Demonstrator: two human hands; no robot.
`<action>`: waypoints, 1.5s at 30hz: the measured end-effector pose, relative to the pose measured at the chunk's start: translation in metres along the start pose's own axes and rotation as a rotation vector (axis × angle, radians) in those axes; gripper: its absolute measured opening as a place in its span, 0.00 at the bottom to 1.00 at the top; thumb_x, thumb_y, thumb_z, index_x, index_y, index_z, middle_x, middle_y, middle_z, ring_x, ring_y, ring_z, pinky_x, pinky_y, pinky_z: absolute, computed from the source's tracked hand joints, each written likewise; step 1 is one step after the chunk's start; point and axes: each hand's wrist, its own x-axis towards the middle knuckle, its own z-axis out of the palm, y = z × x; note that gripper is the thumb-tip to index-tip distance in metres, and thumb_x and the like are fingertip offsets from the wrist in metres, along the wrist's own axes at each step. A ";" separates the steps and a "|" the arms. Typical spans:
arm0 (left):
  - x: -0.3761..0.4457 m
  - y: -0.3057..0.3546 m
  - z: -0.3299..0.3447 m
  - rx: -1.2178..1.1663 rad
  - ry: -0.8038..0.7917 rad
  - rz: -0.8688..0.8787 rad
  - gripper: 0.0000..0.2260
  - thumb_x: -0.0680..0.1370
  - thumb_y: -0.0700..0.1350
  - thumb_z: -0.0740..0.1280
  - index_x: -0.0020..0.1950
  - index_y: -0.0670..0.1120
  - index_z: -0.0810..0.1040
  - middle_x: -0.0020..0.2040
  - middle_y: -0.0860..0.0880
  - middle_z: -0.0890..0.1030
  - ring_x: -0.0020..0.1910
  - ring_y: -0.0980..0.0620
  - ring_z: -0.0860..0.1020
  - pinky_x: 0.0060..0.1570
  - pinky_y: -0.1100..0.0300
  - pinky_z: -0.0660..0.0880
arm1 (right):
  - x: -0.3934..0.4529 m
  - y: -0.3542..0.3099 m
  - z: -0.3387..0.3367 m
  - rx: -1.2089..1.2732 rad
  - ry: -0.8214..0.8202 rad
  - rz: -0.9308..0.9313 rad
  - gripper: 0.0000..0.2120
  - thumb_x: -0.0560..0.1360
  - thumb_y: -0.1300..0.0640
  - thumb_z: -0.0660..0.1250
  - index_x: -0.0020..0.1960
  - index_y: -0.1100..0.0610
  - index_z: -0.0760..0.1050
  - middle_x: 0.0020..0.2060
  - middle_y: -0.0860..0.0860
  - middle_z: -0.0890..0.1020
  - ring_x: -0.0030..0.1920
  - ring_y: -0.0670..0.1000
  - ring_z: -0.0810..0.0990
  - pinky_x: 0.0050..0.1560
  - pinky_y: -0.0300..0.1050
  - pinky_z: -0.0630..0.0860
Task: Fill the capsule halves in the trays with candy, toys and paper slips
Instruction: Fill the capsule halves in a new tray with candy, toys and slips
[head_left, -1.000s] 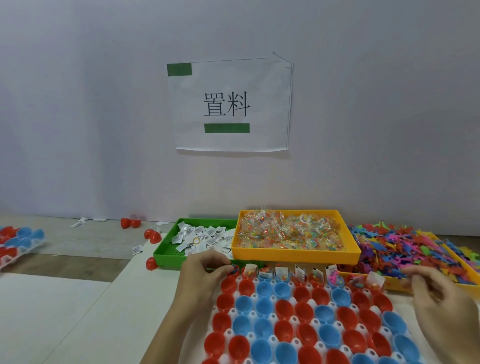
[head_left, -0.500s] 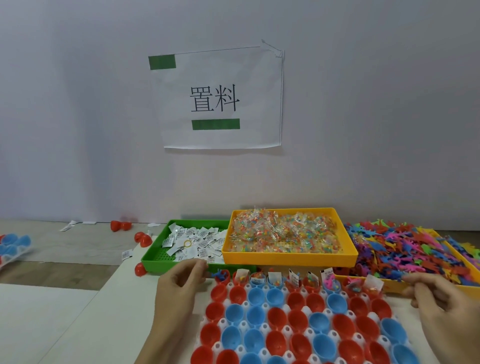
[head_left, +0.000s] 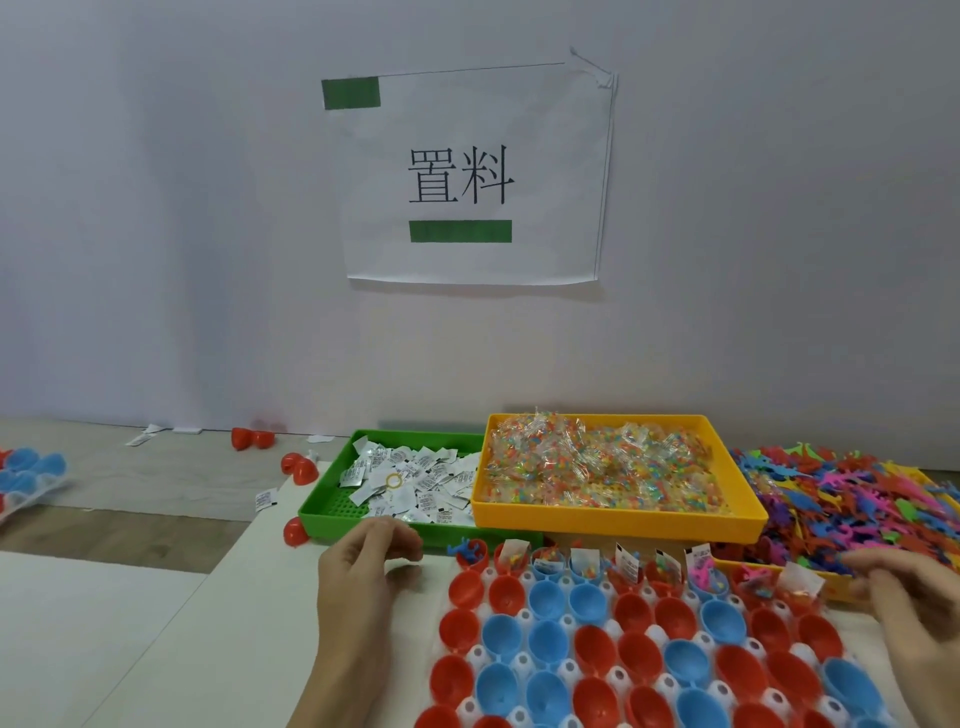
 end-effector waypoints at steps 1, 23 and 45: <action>0.000 -0.002 0.001 0.031 0.001 0.017 0.17 0.79 0.36 0.62 0.30 0.38 0.76 0.31 0.43 0.76 0.32 0.48 0.73 0.35 0.53 0.69 | -0.001 -0.016 -0.001 -0.010 -0.025 -0.087 0.14 0.80 0.59 0.61 0.46 0.42 0.79 0.42 0.40 0.82 0.42 0.47 0.80 0.43 0.39 0.78; -0.003 -0.009 0.011 0.231 -0.095 0.105 0.21 0.80 0.43 0.63 0.27 0.40 0.68 0.24 0.50 0.64 0.26 0.55 0.61 0.30 0.61 0.58 | 0.089 -0.161 0.157 -0.405 -0.884 -0.649 0.07 0.73 0.55 0.76 0.39 0.46 0.80 0.36 0.43 0.82 0.39 0.42 0.79 0.39 0.37 0.75; -0.007 -0.003 0.011 0.174 -0.073 0.113 0.14 0.76 0.36 0.64 0.29 0.43 0.74 0.24 0.52 0.68 0.27 0.54 0.63 0.29 0.59 0.60 | 0.052 -0.175 0.138 -0.058 -0.752 -0.435 0.08 0.73 0.58 0.76 0.46 0.47 0.82 0.40 0.45 0.85 0.38 0.46 0.84 0.38 0.35 0.79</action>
